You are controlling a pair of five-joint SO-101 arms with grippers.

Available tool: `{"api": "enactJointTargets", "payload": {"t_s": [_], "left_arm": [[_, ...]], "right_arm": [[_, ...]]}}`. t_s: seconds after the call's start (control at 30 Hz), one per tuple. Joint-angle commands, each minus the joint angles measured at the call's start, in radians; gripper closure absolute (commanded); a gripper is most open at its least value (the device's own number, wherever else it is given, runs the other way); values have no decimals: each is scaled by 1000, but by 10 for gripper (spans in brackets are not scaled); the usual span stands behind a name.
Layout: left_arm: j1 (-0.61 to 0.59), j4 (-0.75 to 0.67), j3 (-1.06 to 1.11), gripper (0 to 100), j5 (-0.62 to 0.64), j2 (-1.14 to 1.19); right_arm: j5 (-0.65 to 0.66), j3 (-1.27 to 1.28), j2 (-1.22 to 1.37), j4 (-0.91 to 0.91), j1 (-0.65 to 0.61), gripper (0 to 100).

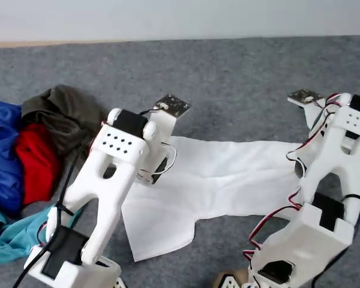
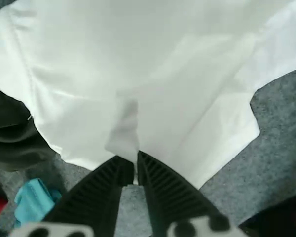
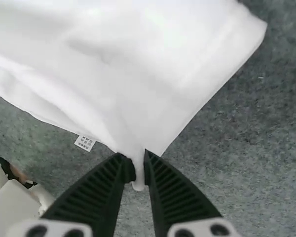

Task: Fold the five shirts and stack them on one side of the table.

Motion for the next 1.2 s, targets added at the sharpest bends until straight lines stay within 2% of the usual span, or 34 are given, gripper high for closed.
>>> {"api": "enactJointTargets", "payload": {"t_s": [0.0,0.13,0.27,0.47,0.8,1.0,1.17], "left_arm": [[9,29,1,980,-20,-46],[5,29,2,929,-20,-49],[3,29,2,928,-20,-49],[2,29,2,928,-20,-51],[0,28,2,928,-20,-51],[0,28,2,981,-20,-51],[0,29,2,982,-20,-52]], "right_arm": [[0,-5,-15,31,15,989],[-74,-3,-42,30,16,989],[-153,26,-134,30,1,989],[-190,196,-340,21,-8,989],[-199,706,-596,-291,-15,989],[-198,804,-602,-455,-16,989],[-190,842,-602,-575,-13,989]]}}
